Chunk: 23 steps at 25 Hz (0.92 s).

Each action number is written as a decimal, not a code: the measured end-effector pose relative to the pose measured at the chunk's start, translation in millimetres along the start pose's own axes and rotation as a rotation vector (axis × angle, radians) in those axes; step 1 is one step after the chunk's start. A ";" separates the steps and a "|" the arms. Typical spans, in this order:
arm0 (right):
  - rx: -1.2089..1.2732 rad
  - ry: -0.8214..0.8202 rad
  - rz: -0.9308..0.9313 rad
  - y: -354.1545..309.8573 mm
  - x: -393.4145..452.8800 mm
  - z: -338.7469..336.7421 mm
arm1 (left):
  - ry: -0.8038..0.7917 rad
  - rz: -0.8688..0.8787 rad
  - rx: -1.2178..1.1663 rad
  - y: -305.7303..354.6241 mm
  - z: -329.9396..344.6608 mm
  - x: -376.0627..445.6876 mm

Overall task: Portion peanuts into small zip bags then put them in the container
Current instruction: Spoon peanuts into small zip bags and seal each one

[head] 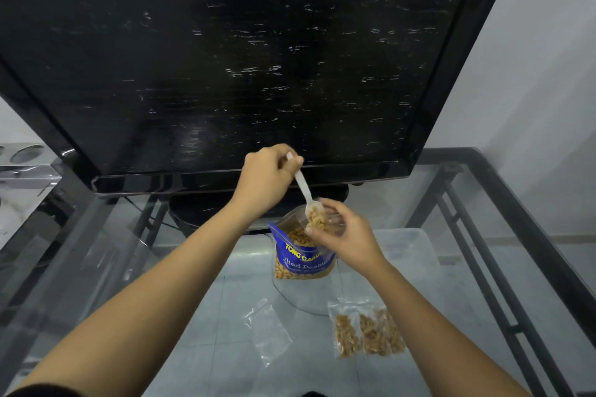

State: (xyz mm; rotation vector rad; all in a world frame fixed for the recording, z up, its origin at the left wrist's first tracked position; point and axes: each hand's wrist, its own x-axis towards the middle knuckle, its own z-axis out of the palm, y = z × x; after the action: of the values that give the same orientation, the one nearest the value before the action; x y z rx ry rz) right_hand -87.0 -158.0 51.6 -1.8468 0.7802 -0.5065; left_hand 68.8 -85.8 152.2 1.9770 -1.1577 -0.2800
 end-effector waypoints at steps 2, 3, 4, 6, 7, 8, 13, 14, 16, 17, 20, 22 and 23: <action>0.188 -0.014 0.021 -0.1 -2.8 -3.4 | -0.046 0.167 0.080 17.5 -6.7 -3.4; 0.241 -0.016 0.023 0.2 -4.0 -5.5 | -0.066 0.225 0.103 25.6 -9.1 -4.8; 0.276 -0.016 0.021 0.0 -5.0 -7.0 | -0.077 0.269 0.119 32.9 -11.4 -5.9; 0.328 0.001 0.020 -1.6 -6.1 -8.0 | -0.068 0.327 0.142 46.7 -16.6 -7.8; 0.346 0.015 0.019 -2.4 -6.7 -7.8 | -0.058 0.346 0.161 52.8 -19.5 -8.7; 0.357 0.026 0.018 -3.5 -7.7 -7.4 | -0.053 0.360 0.181 57.3 -22.3 -9.1; 0.356 0.063 -0.009 -7.3 -16.0 -11.0 | -0.096 0.395 0.220 70.4 -36.2 -18.2; 0.369 0.072 -0.021 -8.6 -18.3 -13.5 | -0.099 0.399 0.213 72.0 -39.0 -20.4; 0.383 0.078 -0.041 -10.9 -21.3 -18.9 | -0.092 0.405 0.200 75.3 -43.5 -24.7; 0.381 0.076 -0.050 -12.0 -22.0 -21.3 | -0.076 0.406 0.197 77.2 -45.5 -26.4; 0.378 0.073 -0.063 -10.7 -25.2 -26.9 | -0.001 0.399 0.191 81.1 -52.6 -29.3; 0.403 0.087 -0.038 -5.9 -28.8 -29.6 | 0.109 0.319 0.125 72.3 -58.7 -27.0; 0.422 0.095 -0.017 -2.0 -30.8 -30.0 | 0.177 0.243 0.063 62.3 -59.8 -23.6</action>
State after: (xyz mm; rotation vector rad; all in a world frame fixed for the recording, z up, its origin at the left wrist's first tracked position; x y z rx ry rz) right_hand -127.7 -155.0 65.4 -1.4469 0.6608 -0.7157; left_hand 49.1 -50.5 232.1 1.8499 -1.2875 0.0567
